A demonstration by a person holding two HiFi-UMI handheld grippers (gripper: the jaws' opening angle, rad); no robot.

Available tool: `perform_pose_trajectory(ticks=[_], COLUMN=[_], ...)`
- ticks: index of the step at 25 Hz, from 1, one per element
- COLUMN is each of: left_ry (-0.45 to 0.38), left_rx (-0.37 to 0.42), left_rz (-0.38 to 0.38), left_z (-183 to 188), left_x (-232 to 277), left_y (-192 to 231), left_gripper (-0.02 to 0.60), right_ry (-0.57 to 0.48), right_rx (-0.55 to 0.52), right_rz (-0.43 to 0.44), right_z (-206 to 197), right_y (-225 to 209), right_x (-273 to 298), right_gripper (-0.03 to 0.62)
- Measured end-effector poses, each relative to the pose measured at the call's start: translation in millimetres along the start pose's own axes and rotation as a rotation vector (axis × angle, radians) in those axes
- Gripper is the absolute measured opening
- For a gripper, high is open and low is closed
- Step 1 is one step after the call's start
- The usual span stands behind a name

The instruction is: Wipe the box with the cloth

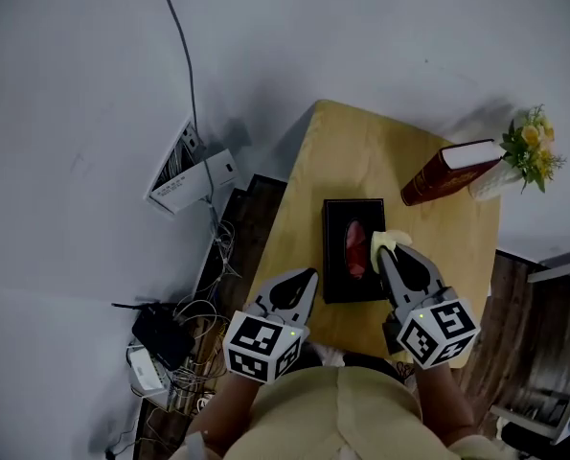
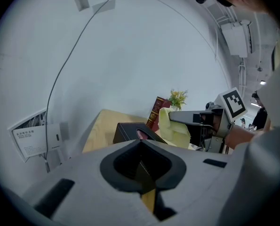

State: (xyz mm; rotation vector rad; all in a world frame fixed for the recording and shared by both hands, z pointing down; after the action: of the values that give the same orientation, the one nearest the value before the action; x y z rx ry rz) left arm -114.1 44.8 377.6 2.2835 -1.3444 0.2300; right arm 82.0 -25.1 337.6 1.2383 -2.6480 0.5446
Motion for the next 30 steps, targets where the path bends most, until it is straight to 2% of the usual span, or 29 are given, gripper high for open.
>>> perform_pose_trajectory(ticks=[5,11,16,21,30], left_ry=[0.011,-0.014,-0.013,-0.03,-0.009], left_rx=[0.031,0.02,0.033,0.012,-0.014], left_rz=[-0.058,-0.074,-0.05,-0.005,0.029], left_z=[9.7,19.7,21.9,25.4,26.3], left_x=[7.9,20.8,23.0,21.5,31.6], left_y=[22.3,23.8,21.5,27.8,37.4], left_gripper=[0.015,0.016,0.015,0.016,0.015], right_ry=[-0.019,-0.044,-0.039,-0.015,0.091], right_rx=[-0.028,-0.066,-0.102,-0.138,-0.144], right_rz=[-0.061,-0.087,-0.075,-0.03,0.032], right_z=[6.8,18.4,22.6,25.8,13.2], right_y=[13.6,9.5,-1.1,-2.4,-9.8], right_x=[1.7,3.6,22.2,43.9,79.9], right_gripper=[0.055,0.055,0.055,0.055,0.055])
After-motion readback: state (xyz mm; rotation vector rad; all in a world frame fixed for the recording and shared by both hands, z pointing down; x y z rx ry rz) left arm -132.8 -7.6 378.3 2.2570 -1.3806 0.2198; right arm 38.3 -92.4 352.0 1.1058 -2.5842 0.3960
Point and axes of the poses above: the fingertips, and each gripper's own axes: x forward along the fingers, y to its left, z out of its top, the point moved 8 cm from there along -x, backward along the fingers, and after that the axes turned 4 degrees about -z, right-handed, at the moved point
